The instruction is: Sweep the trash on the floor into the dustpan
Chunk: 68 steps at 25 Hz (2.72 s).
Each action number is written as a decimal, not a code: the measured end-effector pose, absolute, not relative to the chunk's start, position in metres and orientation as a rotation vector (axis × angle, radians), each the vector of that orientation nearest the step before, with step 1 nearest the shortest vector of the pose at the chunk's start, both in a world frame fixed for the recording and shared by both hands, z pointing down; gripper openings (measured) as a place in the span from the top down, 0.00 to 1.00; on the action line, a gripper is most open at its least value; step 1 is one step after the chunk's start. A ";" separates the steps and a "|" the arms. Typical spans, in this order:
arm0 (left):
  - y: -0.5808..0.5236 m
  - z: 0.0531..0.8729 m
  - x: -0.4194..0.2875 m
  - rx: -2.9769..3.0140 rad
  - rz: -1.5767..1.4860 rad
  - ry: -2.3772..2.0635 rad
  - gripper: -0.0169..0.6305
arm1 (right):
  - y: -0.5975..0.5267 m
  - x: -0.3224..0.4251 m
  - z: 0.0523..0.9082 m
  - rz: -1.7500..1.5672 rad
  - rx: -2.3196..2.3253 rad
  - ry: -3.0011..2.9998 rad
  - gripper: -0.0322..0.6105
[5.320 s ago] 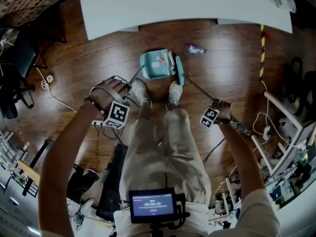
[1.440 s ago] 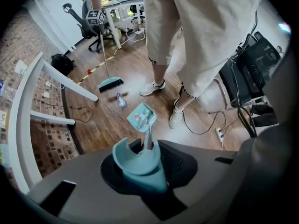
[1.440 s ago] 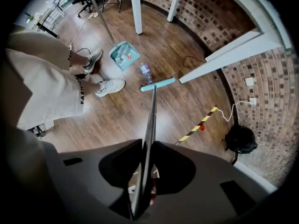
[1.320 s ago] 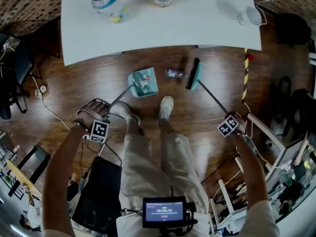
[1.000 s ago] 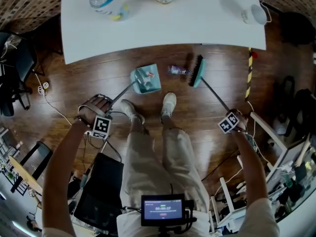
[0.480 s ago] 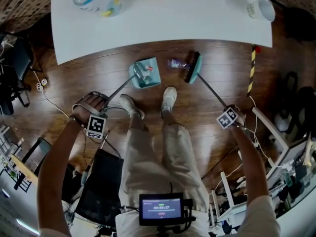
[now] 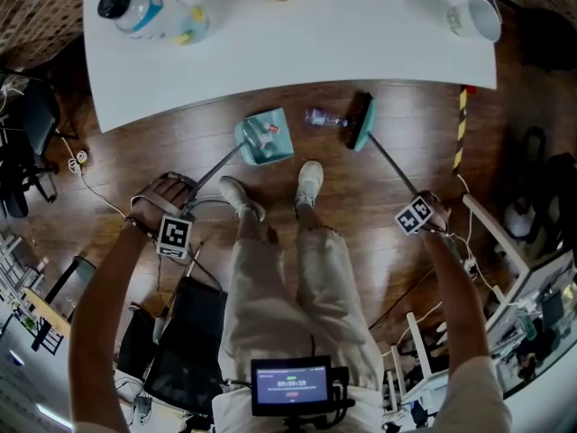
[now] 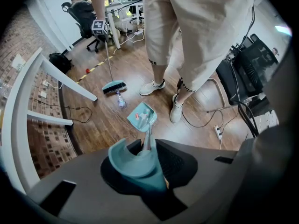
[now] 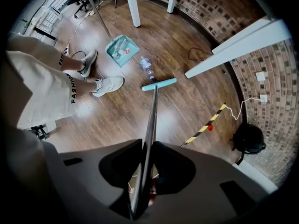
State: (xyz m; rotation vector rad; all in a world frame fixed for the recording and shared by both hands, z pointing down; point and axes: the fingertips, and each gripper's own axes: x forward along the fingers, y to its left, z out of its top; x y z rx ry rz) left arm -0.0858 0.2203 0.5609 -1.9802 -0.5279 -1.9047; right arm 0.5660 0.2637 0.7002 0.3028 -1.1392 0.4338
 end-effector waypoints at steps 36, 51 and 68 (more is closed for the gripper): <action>0.234 0.563 -0.083 -2.009 -1.906 -0.496 0.85 | 0.205 0.437 0.725 0.112 0.162 -1.257 0.78; 0.232 0.566 -0.082 -2.022 -1.868 -0.468 0.84 | 0.235 0.358 0.719 -0.014 0.006 -1.341 0.78; 0.224 0.562 -0.083 -1.980 -1.837 -0.506 0.83 | 0.258 0.326 0.693 0.006 -0.020 -1.390 0.78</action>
